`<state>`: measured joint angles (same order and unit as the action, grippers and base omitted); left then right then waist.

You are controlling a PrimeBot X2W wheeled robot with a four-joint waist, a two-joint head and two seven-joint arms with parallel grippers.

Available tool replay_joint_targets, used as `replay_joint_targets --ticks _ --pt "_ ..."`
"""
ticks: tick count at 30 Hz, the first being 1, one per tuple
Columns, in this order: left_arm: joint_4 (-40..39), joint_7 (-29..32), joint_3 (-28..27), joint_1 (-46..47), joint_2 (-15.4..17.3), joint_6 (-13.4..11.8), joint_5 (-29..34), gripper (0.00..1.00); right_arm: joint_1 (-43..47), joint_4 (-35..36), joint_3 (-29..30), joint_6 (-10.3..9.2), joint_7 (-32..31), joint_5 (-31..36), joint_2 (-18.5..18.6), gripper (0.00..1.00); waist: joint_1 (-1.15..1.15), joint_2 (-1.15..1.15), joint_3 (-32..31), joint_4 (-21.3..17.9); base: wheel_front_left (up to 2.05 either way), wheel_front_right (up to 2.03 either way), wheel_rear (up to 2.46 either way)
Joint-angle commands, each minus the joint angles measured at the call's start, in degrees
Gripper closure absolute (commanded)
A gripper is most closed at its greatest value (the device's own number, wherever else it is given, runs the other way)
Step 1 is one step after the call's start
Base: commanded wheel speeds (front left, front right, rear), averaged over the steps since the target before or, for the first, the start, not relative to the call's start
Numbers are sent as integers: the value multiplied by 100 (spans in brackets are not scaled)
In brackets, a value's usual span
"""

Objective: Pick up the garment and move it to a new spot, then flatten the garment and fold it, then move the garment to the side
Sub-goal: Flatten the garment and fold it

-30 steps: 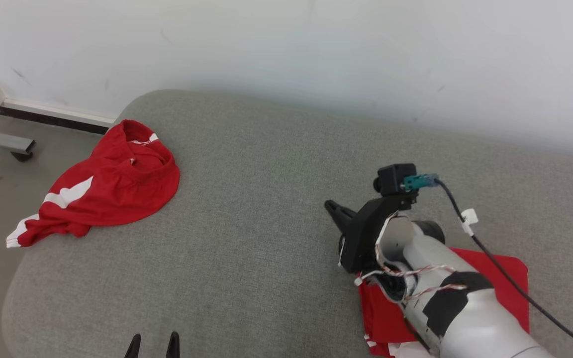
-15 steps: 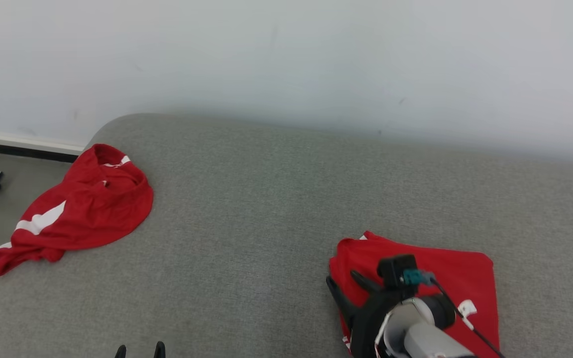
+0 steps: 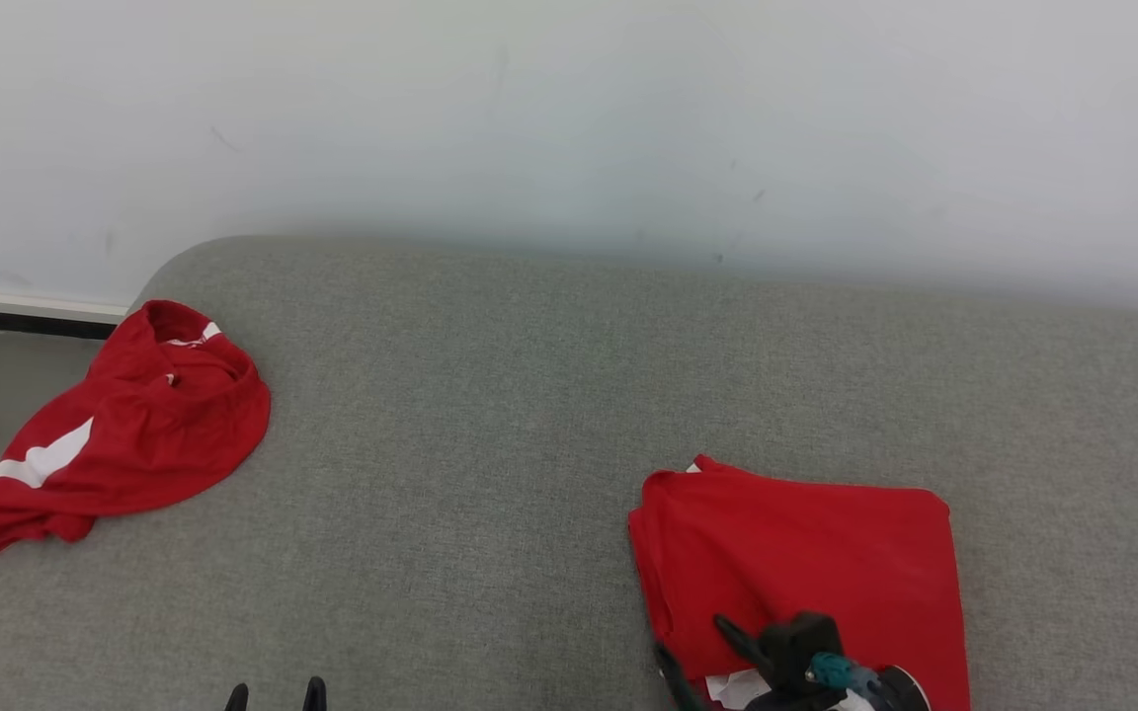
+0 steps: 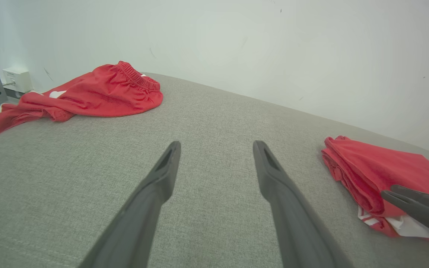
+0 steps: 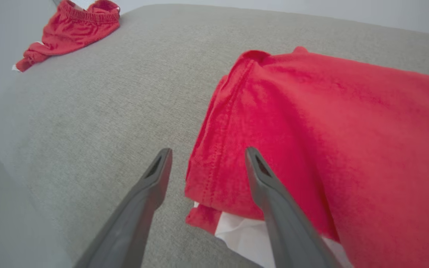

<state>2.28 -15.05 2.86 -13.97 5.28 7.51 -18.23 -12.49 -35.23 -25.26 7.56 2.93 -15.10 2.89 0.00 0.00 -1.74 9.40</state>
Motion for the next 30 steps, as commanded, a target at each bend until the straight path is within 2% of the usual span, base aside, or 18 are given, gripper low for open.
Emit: replay_joint_targets --ticks 1,7,12,18,26,27,28,29,30 --pt "2 -17 4 35 17 -4 -43 0 232 349 49 -15 -177 182 -2 0 0 0 16 2 0 0 0" --pt "24 -17 36 103 12 -4 -43 0 866 1576 284 -15 -920 890 1 0 0 0 71 45 0 0 0" --pt "39 -17 58 139 27 -4 -67 0 1140 2073 442 -15 -1262 1268 1 0 0 0 123 111 0 0 0" --pt "46 -17 66 166 9 -4 -64 0 1131 2162 553 -15 -1360 1487 1 0 0 0 172 154 0 0 0" --pt "53 -17 115 229 -22 -4 -52 0 835 1774 586 -15 -1307 1682 1 0 0 0 282 222 0 0 0" --pt "55 -17 125 237 -26 -4 -50 0 802 1712 582 -15 -1309 1684 1 18 0 0 294 236 0 0 0" --pt "58 -17 130 244 -25 -4 -53 0 775 1664 587 -15 -1300 1690 1 28 0 0 304 251 0 0 0" --pt "61 -17 126 251 -21 -4 -61 0 752 1623 592 -15 -1283 1694 1 44 0 0 310 262 0 0 0" --pt "64 -17 125 250 -22 -4 -66 0 733 1575 588 -15 -1285 1694 1 55 0 0 316 273 0 0 0"
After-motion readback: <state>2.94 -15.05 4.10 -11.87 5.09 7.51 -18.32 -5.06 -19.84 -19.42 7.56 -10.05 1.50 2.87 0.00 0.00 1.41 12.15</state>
